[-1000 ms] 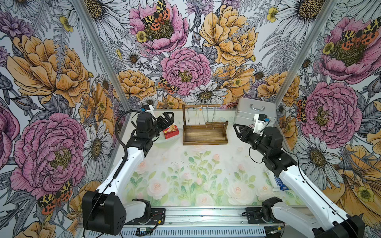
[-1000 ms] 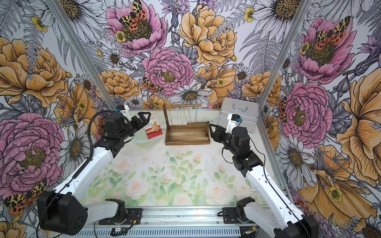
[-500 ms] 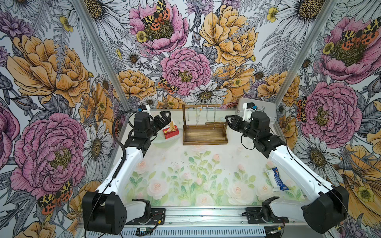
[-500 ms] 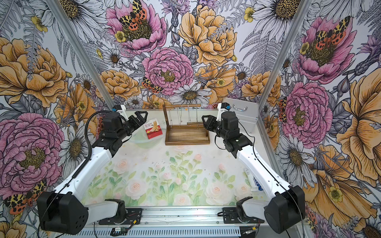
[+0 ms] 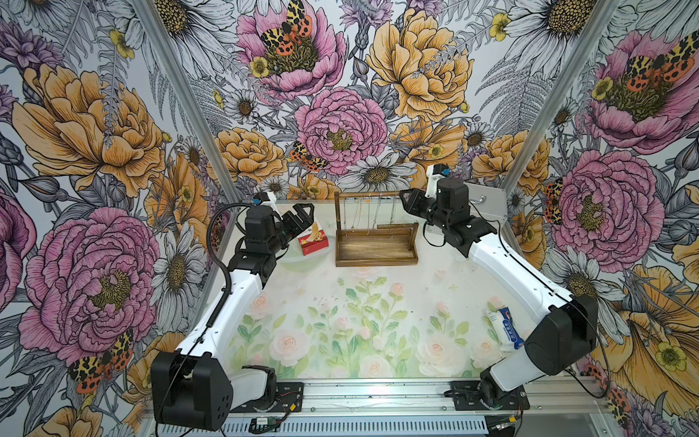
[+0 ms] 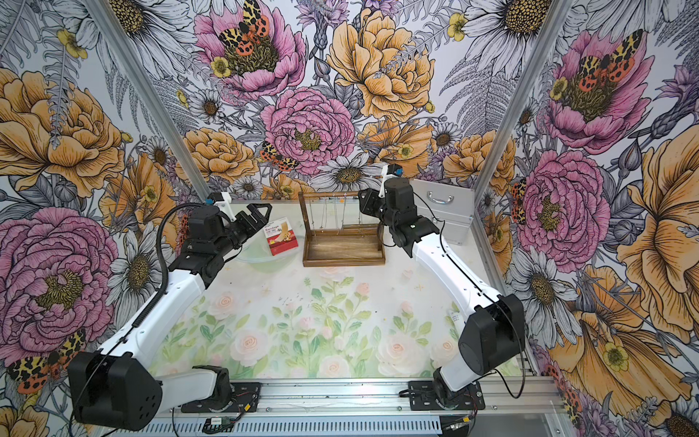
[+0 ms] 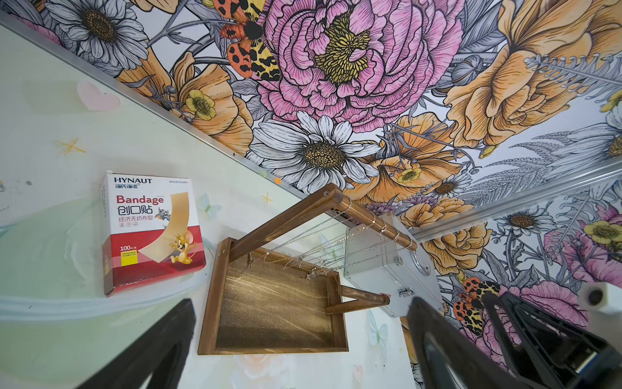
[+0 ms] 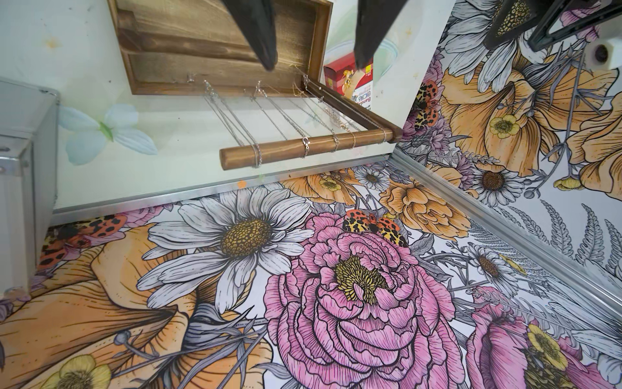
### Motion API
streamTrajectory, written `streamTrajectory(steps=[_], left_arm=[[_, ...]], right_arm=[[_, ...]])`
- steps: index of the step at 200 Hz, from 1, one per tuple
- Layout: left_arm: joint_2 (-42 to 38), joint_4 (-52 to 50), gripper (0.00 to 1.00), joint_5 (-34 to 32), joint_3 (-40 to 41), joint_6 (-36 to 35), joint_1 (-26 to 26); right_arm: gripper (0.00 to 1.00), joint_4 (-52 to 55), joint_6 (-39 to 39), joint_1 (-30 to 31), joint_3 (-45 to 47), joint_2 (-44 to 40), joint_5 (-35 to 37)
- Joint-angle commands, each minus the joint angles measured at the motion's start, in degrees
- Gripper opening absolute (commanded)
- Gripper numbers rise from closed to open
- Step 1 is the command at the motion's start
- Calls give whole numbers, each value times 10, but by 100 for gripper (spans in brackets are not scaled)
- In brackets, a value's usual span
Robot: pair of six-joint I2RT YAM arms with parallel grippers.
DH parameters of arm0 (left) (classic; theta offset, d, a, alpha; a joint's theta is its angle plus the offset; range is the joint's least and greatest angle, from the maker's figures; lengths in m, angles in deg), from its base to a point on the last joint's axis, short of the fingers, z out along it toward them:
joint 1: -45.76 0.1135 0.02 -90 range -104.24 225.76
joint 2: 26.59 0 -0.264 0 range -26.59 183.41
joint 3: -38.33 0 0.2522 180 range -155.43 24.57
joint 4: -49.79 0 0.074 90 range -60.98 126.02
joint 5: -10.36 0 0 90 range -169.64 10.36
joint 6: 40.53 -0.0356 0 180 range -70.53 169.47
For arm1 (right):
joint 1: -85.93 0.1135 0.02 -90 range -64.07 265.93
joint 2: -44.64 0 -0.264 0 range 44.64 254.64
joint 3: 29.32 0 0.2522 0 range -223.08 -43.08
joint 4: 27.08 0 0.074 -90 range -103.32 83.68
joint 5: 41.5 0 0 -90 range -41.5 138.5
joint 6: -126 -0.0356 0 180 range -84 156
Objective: Take the necklace off the jewelry display stand
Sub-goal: Take off the necklace from the stand.
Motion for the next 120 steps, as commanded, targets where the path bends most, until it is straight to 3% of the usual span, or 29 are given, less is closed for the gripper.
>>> streamTrajectory(steps=[1, 60, 120], left_arm=[[-7, 7, 99, 20, 3, 8, 6], [-10, 5, 98, 20, 6, 16, 6], [4, -1, 99, 24, 8, 29, 6]], right_arm=[[37, 6, 40, -3, -35, 35, 18], [30, -5, 97, -34, -58, 95, -54], [25, -52, 121, -59, -6, 97, -120]])
